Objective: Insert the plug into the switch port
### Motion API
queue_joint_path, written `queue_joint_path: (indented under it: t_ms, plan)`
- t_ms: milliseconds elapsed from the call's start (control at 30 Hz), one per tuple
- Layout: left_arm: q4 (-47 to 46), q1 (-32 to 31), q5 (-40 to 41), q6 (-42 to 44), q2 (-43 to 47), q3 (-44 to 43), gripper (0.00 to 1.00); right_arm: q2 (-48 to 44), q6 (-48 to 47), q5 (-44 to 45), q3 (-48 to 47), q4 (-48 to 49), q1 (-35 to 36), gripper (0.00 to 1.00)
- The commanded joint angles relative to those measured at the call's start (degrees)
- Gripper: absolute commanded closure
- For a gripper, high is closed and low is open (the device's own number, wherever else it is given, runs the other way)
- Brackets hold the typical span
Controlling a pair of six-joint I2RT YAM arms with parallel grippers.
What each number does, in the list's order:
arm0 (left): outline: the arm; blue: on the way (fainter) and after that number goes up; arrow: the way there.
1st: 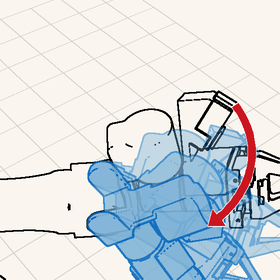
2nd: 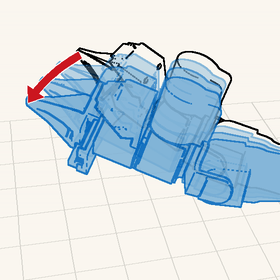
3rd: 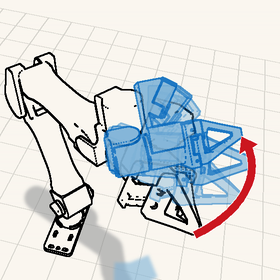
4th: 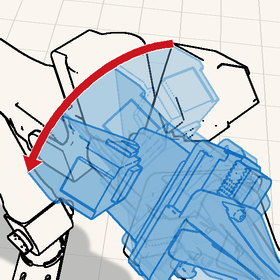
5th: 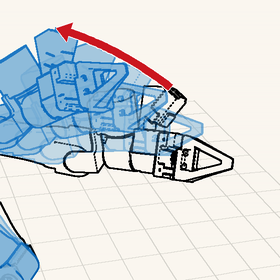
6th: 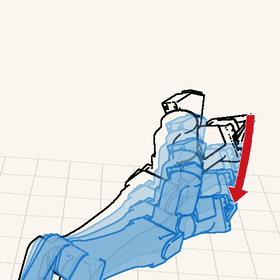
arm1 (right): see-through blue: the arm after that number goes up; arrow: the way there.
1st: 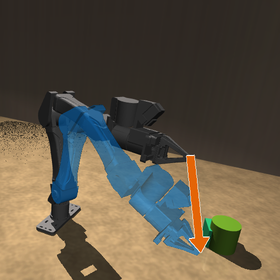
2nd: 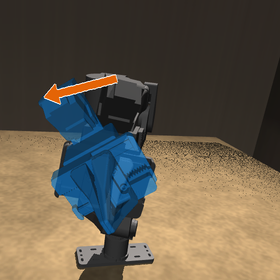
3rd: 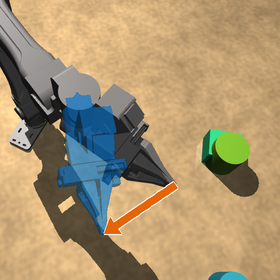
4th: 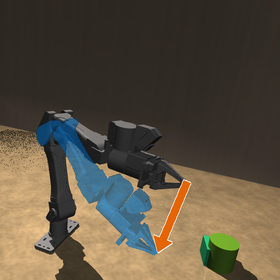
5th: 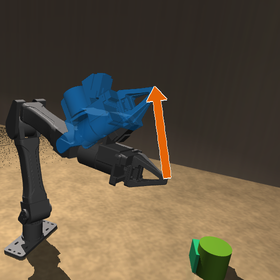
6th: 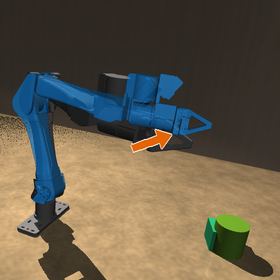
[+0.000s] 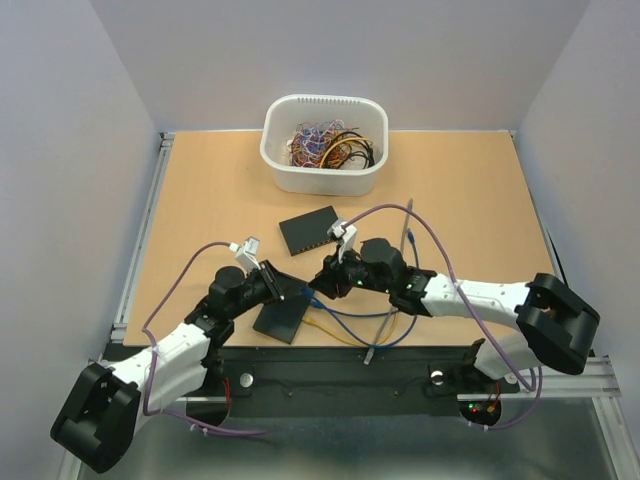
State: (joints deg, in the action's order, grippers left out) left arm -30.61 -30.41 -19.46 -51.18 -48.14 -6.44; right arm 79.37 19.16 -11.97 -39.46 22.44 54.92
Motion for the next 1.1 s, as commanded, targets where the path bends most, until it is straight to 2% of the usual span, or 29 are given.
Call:
queue_joint_path:
  t_ms: [0, 300, 833, 1000, 1067]
  plan:
    - [-1.1, -0.2, -0.4, 0.4, -0.5, -2.5, 1.0, 1.9, -2.5, 3.3, -2.7, -0.8, 1.6, 0.61]
    - [-1.0, -0.3, 0.0, 0.6, -1.0, -2.4, 1.0, 6.1, -0.4, 1.8, -2.7, 3.8, 4.5, 0.61]
    - [-1.0, -0.3, -0.2, 0.8, -0.6, -2.4, 1.0, 9.0, -1.8, 8.1, -6.7, -0.7, 6.2, 0.66]
    - [-0.9, -0.3, -0.1, 1.1, -0.7, -2.6, 1.0, 6.9, -2.5, 11.6, -5.8, -3.0, 6.2, 0.63]
    - [-0.8, -0.3, 0.0, 1.1, -0.7, -2.7, 1.0, 6.4, -2.8, 13.8, -5.6, -4.1, 6.2, 0.58]
